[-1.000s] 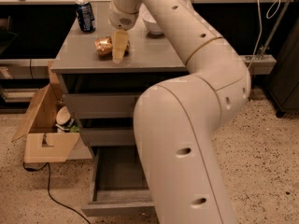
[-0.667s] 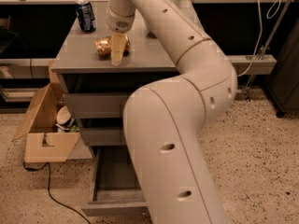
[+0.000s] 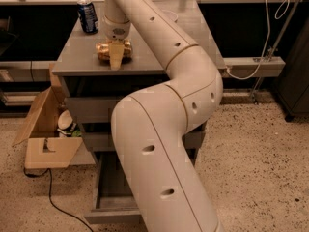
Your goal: Place orange can into bottom drawer
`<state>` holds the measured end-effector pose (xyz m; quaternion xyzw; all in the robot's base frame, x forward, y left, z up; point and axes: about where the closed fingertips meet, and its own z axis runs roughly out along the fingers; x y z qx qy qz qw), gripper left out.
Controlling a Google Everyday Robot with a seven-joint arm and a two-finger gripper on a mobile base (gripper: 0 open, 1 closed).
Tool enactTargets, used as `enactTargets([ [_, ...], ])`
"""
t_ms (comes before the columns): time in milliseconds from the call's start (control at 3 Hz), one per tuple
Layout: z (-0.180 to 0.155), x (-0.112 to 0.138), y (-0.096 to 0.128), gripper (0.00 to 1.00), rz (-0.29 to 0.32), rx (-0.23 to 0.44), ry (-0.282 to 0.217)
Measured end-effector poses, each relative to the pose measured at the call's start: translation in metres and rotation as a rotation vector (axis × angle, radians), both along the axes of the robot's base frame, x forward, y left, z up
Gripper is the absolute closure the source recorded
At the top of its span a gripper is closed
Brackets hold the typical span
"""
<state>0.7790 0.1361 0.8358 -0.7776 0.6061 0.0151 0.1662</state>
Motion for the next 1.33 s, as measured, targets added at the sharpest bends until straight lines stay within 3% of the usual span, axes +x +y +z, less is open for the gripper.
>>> enactTargets([
  [667, 0.013, 0.005, -0.015, 0.72, -0.027, 0.014, -0.020],
  [1000, 0.056, -0.008, -0.048, 1.00, -0.064, 0.138, -0.063],
  [1333, 0.085, -0.041, -0.077, 1.00, -0.087, 0.273, -0.067],
])
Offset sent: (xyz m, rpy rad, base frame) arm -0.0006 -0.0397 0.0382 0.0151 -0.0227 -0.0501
